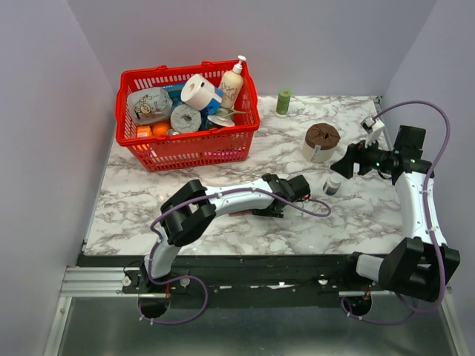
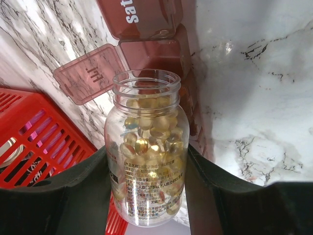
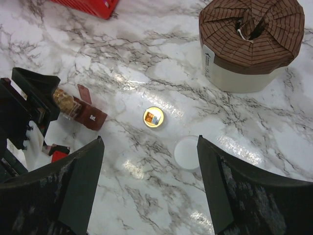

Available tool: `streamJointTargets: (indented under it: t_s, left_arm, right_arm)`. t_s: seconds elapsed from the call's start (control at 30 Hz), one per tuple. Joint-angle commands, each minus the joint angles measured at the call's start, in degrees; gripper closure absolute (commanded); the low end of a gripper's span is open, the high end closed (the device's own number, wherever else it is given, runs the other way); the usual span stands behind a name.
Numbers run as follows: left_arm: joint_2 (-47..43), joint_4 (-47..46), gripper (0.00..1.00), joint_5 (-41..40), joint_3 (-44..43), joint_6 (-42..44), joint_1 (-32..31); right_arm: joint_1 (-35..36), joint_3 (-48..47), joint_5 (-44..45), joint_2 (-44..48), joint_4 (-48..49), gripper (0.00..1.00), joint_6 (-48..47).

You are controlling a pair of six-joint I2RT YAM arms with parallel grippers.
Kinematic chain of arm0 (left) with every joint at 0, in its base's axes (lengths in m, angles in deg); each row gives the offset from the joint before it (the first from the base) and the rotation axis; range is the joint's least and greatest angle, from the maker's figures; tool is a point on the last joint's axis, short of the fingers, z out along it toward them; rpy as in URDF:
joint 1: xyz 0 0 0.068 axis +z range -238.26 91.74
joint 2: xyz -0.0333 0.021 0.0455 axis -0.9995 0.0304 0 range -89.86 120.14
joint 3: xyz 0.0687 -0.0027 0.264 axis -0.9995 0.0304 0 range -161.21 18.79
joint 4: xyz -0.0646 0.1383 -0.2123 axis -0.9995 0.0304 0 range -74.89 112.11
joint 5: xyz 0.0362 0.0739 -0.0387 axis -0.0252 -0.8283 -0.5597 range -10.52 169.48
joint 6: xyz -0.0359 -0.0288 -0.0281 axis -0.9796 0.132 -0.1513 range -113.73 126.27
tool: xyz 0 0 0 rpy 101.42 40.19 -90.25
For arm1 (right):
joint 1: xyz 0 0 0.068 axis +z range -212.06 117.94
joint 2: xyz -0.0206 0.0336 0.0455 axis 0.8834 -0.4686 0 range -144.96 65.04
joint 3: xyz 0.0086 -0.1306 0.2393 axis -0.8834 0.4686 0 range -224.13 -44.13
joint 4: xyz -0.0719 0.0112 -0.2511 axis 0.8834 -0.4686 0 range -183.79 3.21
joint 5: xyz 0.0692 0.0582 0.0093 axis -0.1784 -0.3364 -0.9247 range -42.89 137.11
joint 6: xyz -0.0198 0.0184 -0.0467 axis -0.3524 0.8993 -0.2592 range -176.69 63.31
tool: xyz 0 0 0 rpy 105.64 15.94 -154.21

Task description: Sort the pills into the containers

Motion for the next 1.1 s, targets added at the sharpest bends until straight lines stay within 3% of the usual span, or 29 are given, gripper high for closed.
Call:
streamJointTargets:
  t_s: [0.0, 0.53, 1.07]
  left_arm:
    - [1.14, 0.94, 1.00, -2.35, -0.84, 0.62, -0.70]
    - [-0.44, -0.90, 1.00, -0.85, 0.21, 0.45, -0.61]
    - [-0.44, 0.59, 1.00, -4.63, -0.49, 2.29, -2.11]
  right_arm:
    - [-0.60, 0.02, -2.45, -0.27, -1.22, 0.14, -0.80]
    - [-1.04, -0.07, -2.98, -0.27, -1.48, 0.14, -0.89]
    - [-1.13, -0.07, -3.42, -0.89, -1.75, 0.14, -1.07]
